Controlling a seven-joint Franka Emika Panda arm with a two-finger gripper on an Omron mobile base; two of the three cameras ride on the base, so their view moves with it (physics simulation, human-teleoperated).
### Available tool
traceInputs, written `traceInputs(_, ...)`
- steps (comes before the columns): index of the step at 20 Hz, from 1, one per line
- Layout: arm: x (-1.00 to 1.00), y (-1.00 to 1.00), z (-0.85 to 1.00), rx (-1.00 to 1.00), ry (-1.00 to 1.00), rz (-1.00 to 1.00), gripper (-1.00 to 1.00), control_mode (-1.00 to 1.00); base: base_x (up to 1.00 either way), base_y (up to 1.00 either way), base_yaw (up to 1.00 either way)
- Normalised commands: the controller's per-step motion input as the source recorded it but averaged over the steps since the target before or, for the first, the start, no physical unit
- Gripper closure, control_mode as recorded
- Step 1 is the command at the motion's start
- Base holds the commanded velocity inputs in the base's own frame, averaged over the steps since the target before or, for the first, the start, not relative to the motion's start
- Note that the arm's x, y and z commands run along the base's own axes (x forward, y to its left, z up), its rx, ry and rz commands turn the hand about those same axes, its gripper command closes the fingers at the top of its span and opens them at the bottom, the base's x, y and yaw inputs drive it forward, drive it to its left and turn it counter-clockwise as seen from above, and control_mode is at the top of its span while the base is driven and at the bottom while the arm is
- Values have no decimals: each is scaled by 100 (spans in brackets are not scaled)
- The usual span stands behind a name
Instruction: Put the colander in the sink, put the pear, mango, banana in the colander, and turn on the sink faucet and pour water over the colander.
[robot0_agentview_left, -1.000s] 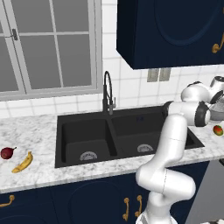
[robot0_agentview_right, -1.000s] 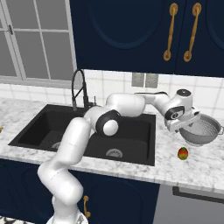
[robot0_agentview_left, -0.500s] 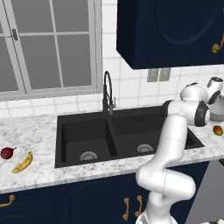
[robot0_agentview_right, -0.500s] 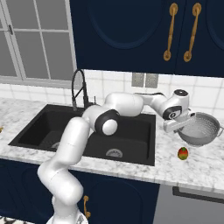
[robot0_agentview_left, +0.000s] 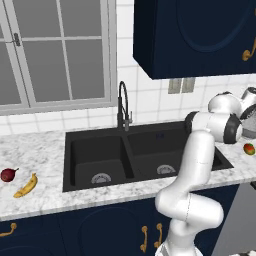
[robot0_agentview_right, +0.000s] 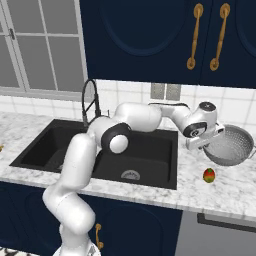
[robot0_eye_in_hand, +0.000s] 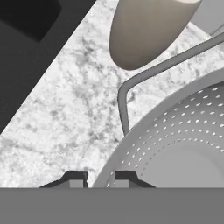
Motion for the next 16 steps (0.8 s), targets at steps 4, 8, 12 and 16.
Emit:
traceInputs(4,-75,1,55,-18,-46,0,100,-100,0,0,0)
traceInputs(8,-83,62,84,-10,-28,5,100,-100,0,0,0)
traceInputs(12,-46,94,100,-2,-3,5,100,-100,0,0,0)
traceInputs(16,-47,75,100,0,24,9,100,-100,0,0,0)
